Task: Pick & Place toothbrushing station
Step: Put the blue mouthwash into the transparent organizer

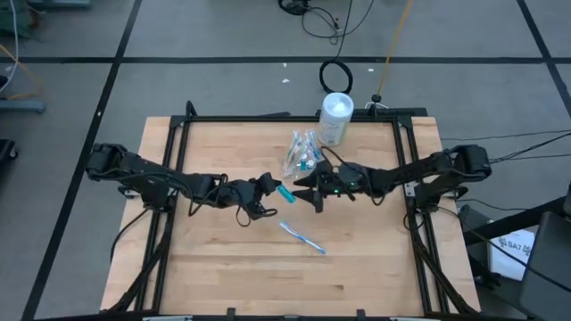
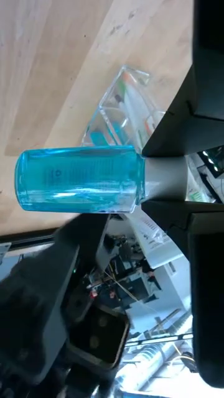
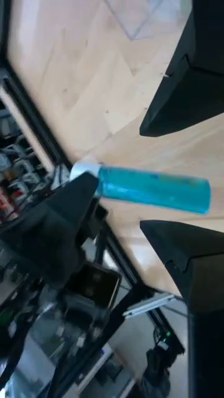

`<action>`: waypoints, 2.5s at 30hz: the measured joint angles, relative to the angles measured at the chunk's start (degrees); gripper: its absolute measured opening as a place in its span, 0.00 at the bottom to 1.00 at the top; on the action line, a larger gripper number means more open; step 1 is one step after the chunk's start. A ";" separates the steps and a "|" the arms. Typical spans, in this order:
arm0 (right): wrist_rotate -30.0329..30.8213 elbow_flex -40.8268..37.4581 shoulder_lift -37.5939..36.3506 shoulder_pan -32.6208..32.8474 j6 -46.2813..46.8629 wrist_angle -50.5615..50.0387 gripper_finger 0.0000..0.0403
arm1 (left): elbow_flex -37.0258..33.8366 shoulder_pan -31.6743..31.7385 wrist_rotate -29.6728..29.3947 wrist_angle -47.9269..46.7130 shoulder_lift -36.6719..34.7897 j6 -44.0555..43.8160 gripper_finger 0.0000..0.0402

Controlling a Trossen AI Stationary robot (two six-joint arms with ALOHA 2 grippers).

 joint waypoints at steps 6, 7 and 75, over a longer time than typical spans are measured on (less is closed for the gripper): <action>-1.83 5.60 3.91 -1.52 -1.16 -4.65 0.56 | 0.00 -0.02 -0.10 -0.08 0.00 -0.95 0.24; -2.70 6.04 4.43 -1.60 -1.75 -4.78 0.56 | -0.02 -0.02 -0.43 -0.20 0.00 -1.29 0.24; -1.59 9.36 -0.18 -2.12 -12.88 -16.04 0.23 | 0.02 -2.46 -5.03 1.28 -4.81 -27.79 0.56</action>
